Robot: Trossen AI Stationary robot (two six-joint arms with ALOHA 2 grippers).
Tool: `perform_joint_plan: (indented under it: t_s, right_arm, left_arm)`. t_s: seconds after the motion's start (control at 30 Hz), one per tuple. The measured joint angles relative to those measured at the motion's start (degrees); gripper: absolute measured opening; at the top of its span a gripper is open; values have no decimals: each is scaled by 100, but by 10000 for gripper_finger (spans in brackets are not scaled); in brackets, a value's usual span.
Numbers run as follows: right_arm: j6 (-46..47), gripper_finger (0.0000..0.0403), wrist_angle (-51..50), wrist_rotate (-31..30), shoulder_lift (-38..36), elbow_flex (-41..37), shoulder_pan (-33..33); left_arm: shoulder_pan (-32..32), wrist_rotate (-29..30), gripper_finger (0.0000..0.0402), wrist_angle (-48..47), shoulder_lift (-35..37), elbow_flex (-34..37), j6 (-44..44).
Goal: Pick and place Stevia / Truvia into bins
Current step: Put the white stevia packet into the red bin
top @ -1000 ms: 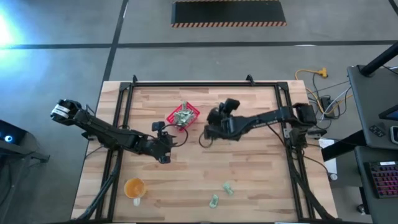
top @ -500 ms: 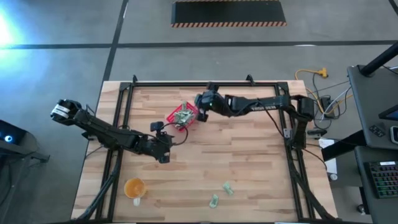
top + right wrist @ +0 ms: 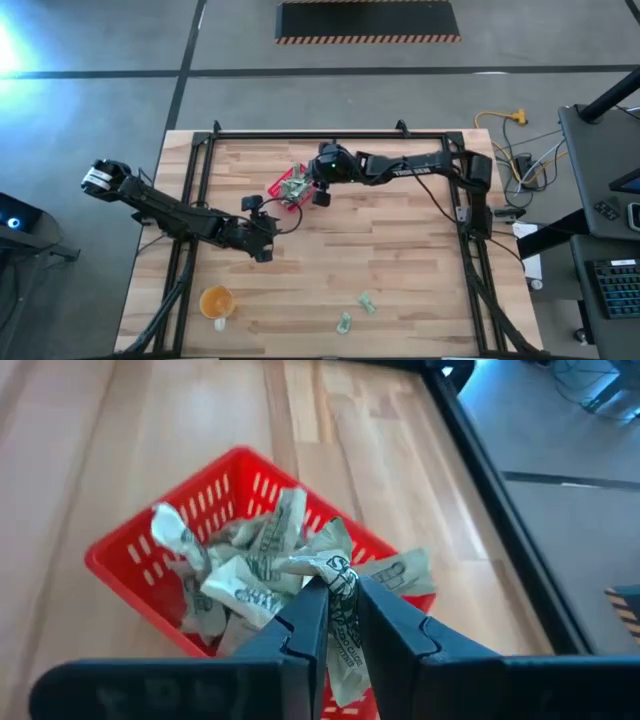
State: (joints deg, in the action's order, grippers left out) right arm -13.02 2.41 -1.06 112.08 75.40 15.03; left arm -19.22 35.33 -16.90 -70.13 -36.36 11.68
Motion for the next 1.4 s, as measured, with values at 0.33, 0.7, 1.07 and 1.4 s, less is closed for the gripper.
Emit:
perform_joint_plan:
  t_s: [0.33, 0.7, 1.07, 1.4]
  right_arm:
    - [62, 47, 475, -57, 353, 103, 75]
    - [62, 114, 441, -37, 348, 99, 78]
    - [-38, 159, -1419, 452, -254, 104, -3]
    - [310, 142, -3966, 2104, -792, 22, -460]
  left_arm:
    - [0, 2, 110, -7, 0, 0, 0]
    - [0, 2, 110, -3, 0, 0, 0]
    - [0, 2, 110, 11, 0, 2, 4]
    - [0, -55, 110, 300, -26, 9, 2]
